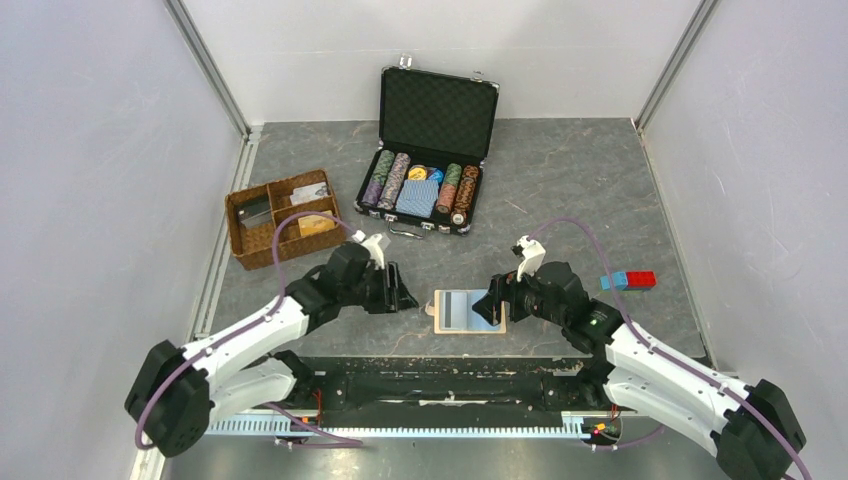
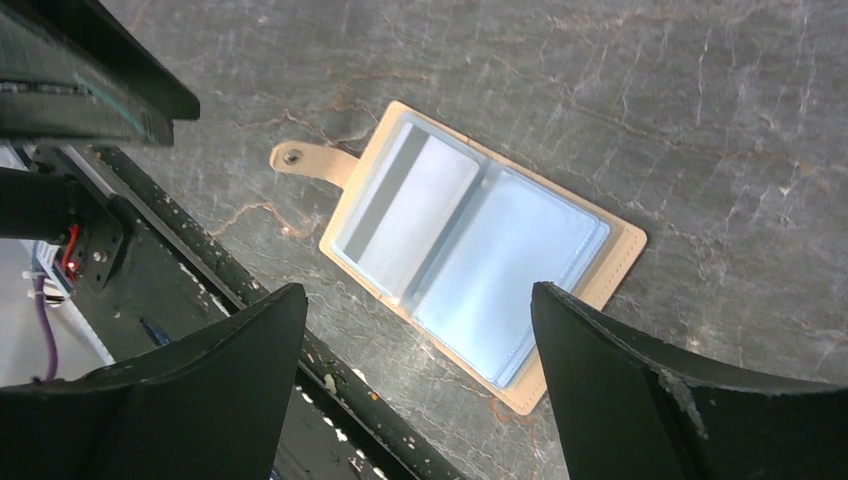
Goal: Take the credit cards out of the card holder
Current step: Remove the credit card from the card holder.
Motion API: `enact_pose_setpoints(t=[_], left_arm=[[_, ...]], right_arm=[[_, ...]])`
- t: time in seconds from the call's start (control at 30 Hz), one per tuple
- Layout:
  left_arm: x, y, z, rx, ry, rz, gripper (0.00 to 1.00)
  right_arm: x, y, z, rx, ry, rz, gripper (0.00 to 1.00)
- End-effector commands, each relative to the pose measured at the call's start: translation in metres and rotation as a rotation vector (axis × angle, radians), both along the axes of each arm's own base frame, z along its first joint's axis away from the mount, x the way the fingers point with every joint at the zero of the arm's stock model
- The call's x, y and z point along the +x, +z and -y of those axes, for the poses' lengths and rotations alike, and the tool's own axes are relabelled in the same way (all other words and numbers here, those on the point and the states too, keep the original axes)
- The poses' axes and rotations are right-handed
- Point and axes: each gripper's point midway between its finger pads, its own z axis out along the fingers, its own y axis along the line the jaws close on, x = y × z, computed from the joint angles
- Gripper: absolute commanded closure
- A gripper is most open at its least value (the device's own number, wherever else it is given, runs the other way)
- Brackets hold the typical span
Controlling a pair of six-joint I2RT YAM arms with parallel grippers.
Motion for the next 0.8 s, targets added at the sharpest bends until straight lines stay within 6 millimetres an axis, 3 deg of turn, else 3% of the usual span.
enact_pose_setpoints(t=[0.0,0.33,0.53,0.77], left_arm=[[0.01,0.004,0.024,-0.028,0.009,0.053,0.44],[0.011,-0.036,0.052,0.023,-0.055,0.027,0.44],[0.018,-0.045,0.061,0.032,-0.065,0.039,0.48],[0.018,-0.047,0.067,0.002,-0.08,0.05,0.73]], right_arm=[[0.003,-0.005,0.003,-0.004,-0.034,-0.014,0.15],[0.003,-0.001,0.004,0.019,-0.058,-0.01,0.17],[0.003,-0.004,0.006,0.012,-0.061,-0.015,0.19],[0.005,-0.003,0.002,0.024,-0.058,-0.013,0.25]])
